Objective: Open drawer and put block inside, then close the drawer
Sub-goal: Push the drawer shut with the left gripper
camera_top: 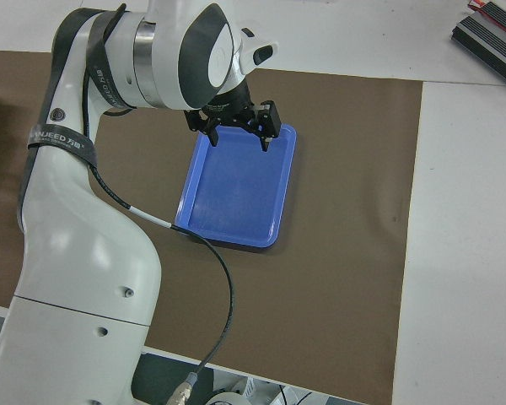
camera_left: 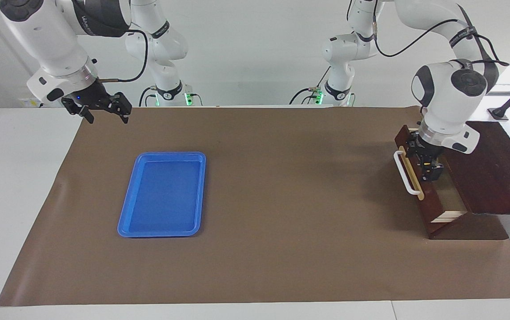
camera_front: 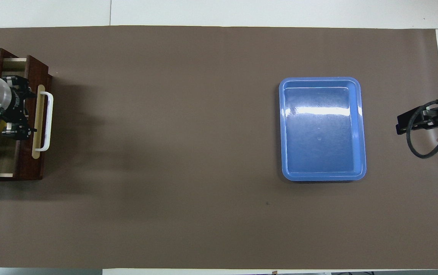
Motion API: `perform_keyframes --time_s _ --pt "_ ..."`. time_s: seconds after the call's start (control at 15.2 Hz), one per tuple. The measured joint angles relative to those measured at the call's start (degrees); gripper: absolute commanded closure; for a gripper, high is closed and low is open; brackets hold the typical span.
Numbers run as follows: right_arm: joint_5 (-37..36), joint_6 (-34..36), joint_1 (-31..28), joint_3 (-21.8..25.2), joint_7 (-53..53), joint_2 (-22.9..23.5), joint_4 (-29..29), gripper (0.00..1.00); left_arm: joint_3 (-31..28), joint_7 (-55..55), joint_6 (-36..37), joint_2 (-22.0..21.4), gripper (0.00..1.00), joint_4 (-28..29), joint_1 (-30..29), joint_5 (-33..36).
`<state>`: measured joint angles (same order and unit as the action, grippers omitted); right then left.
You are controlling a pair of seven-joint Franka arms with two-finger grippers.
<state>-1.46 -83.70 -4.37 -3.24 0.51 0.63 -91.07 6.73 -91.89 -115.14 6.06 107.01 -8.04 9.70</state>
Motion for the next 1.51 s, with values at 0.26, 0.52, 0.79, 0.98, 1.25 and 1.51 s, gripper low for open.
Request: perform_keyframes --time_s 0.26,0.52,0.79,0.98,1.25,1.51 --pt "0.0 0.0 0.0 0.1 0.0 0.0 0.0 0.0 0.0 5.7 -0.2 0.0 0.0 0.0 -3.4 0.0" --pt "0.0 0.0 0.0 0.1 0.0 0.0 0.0 0.0 -0.1 6.8 -0.4 0.0 0.0 0.0 -4.3 0.1" --pt "0.0 0.0 0.0 0.1 0.0 -0.2 0.0 0.0 0.2 7.6 -0.5 0.0 0.0 0.0 -5.0 0.0" --pt "0.0 0.0 0.0 0.0 0.0 -0.2 0.0 0.0 0.3 8.4 -0.7 0.0 0.0 -0.1 -5.0 0.1" --pt "0.0 0.0 0.0 0.0 0.0 -0.2 0.1 0.0 1.6 15.8 0.3 -0.8 0.0 -1.0 -4.8 0.0" --pt "0.0 0.0 0.0 0.0 0.0 -0.2 0.1 0.0 2.7 35.5 10.3 -4.0 0.0 -5.6 -3.1 -6.5"
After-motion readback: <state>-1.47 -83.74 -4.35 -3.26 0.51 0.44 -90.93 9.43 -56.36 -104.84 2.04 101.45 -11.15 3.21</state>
